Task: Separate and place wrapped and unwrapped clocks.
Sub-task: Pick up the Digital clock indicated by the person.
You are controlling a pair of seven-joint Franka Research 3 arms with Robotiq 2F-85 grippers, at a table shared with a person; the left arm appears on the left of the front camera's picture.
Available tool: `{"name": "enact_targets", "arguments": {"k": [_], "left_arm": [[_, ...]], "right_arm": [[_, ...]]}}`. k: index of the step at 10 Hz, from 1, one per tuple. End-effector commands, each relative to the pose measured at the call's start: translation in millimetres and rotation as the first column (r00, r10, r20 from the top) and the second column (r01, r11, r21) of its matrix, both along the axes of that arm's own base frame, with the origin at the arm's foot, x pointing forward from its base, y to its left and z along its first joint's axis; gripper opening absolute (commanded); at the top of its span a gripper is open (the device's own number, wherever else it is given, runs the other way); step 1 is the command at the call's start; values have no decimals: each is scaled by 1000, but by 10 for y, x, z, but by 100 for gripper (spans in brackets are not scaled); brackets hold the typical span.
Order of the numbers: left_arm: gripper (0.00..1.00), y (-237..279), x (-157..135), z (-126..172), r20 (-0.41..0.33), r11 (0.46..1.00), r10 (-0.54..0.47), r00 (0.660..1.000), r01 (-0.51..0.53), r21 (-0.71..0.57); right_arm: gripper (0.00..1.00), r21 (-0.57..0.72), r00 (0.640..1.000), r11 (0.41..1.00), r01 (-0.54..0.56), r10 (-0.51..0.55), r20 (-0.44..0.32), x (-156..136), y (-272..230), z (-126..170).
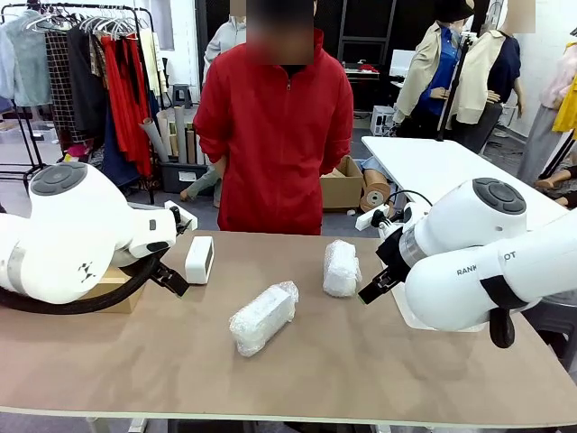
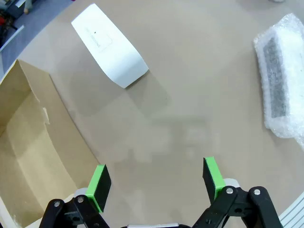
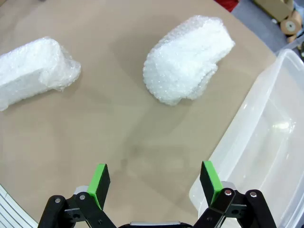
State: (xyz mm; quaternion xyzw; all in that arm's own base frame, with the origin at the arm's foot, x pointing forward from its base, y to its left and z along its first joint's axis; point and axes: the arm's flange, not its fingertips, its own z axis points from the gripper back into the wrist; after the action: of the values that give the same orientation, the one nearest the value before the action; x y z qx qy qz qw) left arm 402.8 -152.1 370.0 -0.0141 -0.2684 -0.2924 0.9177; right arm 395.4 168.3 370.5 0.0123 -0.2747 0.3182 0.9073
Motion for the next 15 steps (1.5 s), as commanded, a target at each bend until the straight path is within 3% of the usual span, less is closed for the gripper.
{"name": "enact_targets", "arguments": {"k": [1,6,8,10,11,12,14,15], "left_arm": [[100,3,1,1,0,1000,1,1000,-1,0],[100,0,0,0,0,1000,0,1000,0,0],[100,-80,-150,-10,11,995,-94,996,94,36],[100,-108,-287,3,51,983,-169,984,164,79],[100,-82,-375,33,96,973,-219,971,210,92],[100,-3,-476,78,158,947,-317,935,302,111],[100,136,-643,180,235,907,-418,878,390,157],[100,237,-750,241,290,877,-479,828,441,188]], "right_arm": [[100,0,1000,1000,0,0,0,0,0,2],[100,0,1000,1000,0,0,0,0,0,0],[100,79,985,990,-114,123,-121,-92,127,64],[100,140,964,976,-169,193,-183,-141,223,213],[100,148,957,972,-185,212,-198,-140,259,298],[100,155,948,965,-210,239,-209,-119,283,391],[100,187,931,952,-244,284,-229,-42,274,542],[100,216,920,941,-262,311,-238,-4,260,586]]}}
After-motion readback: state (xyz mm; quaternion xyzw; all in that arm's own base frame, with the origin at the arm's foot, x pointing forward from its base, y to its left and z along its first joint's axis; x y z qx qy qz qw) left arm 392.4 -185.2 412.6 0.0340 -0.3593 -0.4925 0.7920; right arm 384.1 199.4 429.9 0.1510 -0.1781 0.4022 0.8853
